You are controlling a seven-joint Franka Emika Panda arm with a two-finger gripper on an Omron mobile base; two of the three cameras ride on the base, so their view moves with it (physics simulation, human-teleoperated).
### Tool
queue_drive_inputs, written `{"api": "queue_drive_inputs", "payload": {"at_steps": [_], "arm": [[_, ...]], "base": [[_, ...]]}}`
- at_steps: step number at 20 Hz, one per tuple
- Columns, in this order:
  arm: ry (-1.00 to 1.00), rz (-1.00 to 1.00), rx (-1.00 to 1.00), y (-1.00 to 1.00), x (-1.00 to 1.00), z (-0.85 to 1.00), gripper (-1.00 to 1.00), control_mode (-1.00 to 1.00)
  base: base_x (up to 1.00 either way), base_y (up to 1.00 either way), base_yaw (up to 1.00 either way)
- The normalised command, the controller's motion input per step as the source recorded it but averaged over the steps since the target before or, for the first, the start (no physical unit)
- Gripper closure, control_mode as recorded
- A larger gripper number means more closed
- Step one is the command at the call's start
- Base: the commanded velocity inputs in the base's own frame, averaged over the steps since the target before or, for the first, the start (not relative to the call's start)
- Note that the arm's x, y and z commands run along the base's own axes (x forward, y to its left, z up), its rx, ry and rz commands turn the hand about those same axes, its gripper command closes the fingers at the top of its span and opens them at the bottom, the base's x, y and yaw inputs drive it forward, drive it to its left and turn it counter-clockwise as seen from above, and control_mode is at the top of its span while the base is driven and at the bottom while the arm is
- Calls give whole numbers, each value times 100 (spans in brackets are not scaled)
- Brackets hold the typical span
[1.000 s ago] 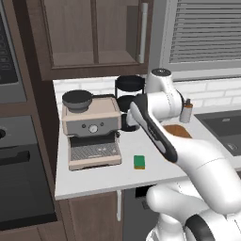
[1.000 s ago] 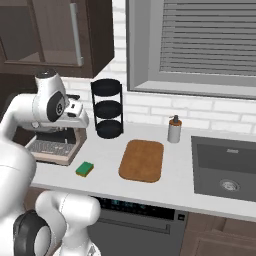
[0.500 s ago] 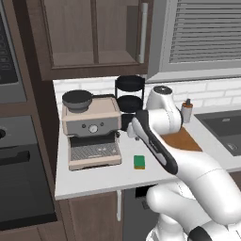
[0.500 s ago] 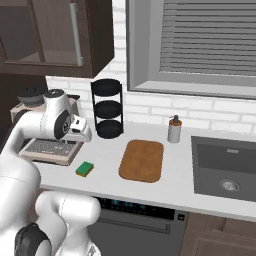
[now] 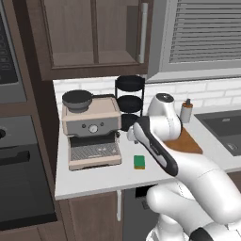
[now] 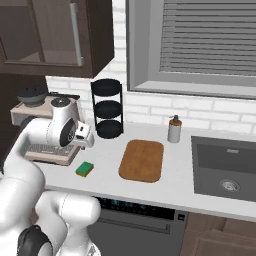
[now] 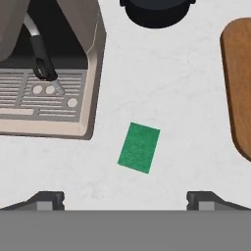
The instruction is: Pick up the sponge from the counter and clean the cutting board by briefly scrubbing or pressing down on the cutting board. Once finished, release the sponge.
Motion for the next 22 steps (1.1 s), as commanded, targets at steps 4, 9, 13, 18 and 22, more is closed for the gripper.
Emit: {"api": "queue_drive_inputs", "payload": {"at_steps": [4,9,13,18,22], "arm": [[0,0,2,0,22,-20,-100,-100],[0,0,0,0,27,-18,-100,-100],[0,0,2,0,26,-19,-100,-100],[0,-1,3,0,16,-38,-100,-100],[0,0,1,0,16,-42,-100,-100]], "base": [[0,0,0],[0,0,0],[0,0,0],[0,0,0],[0,0,0]]}}
